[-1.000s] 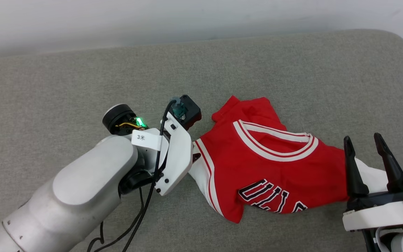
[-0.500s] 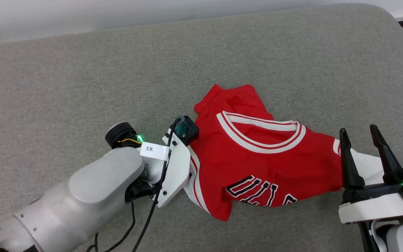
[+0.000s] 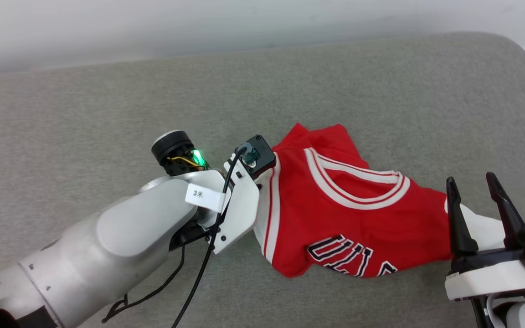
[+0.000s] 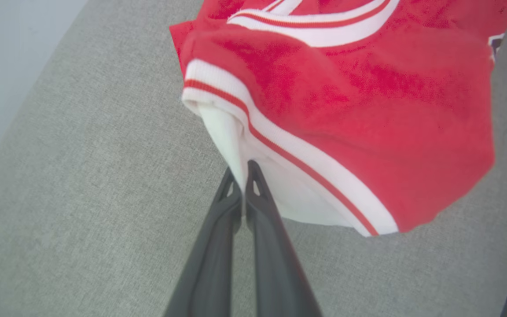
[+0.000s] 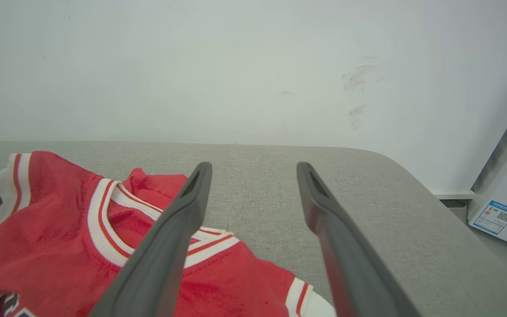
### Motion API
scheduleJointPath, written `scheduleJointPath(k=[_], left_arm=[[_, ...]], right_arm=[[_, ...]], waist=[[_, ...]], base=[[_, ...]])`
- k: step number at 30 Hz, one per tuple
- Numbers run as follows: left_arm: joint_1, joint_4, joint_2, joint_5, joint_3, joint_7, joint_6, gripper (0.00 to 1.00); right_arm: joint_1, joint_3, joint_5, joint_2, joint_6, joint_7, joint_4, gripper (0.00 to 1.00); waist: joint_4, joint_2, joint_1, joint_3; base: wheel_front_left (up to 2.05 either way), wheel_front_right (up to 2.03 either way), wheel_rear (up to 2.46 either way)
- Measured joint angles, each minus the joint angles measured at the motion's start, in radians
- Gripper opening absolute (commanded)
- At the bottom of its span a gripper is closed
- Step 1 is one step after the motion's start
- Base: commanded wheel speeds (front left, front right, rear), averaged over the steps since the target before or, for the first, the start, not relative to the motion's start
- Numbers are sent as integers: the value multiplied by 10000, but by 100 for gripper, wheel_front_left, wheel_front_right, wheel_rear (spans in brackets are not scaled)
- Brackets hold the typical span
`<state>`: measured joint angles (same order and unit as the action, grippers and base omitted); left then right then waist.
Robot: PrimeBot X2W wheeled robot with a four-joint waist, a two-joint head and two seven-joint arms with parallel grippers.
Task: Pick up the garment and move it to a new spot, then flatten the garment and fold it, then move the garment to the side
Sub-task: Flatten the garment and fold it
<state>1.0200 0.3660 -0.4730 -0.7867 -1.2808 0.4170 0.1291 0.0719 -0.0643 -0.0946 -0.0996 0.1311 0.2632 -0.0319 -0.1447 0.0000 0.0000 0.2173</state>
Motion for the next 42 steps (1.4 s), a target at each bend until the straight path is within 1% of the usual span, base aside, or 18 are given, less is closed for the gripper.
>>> scheduleJointPath(k=[2,5,9,15,20,24,26,29,32,35,38,42], left_arm=[[79,-259,-130,-6,-2,-370,2,0],[250,-660,-510,-8,245,-755,-31,0],[261,-1398,-1177,-56,554,-945,-393,0],[-205,-2623,-2824,-405,1041,-853,-1264,0],[-965,-3467,-4351,-855,1394,-815,-2067,0],[-1528,-3919,-5306,-1149,1540,-830,-2581,0],[-1739,-4069,-5614,-1277,1588,-872,-2777,0],[-1871,-4165,-5799,-1331,1609,-959,-2945,0],[-1865,-4157,-5718,-1369,1685,-999,-3030,0],[-1689,-3929,-5446,-1331,1745,-1039,-3016,0],[-1292,-3359,-5110,-1179,1799,-1078,-2798,0],[-795,-2186,-4399,-1108,1824,-1081,-2477,0]], right_arm=[[-125,-15,63,8,0,0,0,100],[-271,-75,92,31,2,0,12,100],[-428,-161,142,63,2,0,48,100],[-526,-190,157,142,0,0,96,100],[-540,-211,165,217,2,0,142,100],[-566,-270,167,236,2,0,192,100],[-562,-295,167,238,0,0,213,100],[-501,-272,167,217,2,0,221,100],[-337,-203,169,151,2,0,242,100],[-72,-136,203,42,2,0,288,100],[201,-75,245,-33,2,0,324,100],[493,-17,263,-82,0,0,387,100]], waist=[[168,0,0,-169],[448,0,0,-403],[849,0,0,-642],[1394,0,0,-803],[1616,0,-1,-739],[1693,0,-1,-584],[1717,0,0,-476],[1720,0,0,-278],[1670,0,0,-37],[1562,0,0,279],[1395,0,0,661],[1092,0,0,1172]], base=[[0,0,0],[0,0,0],[0,0,0],[0,0,0],[0,0,0],[0,0,0],[0,0,0],[0,0,0],[0,0,0],[0,0,0],[0,0,0],[0,0,0]])
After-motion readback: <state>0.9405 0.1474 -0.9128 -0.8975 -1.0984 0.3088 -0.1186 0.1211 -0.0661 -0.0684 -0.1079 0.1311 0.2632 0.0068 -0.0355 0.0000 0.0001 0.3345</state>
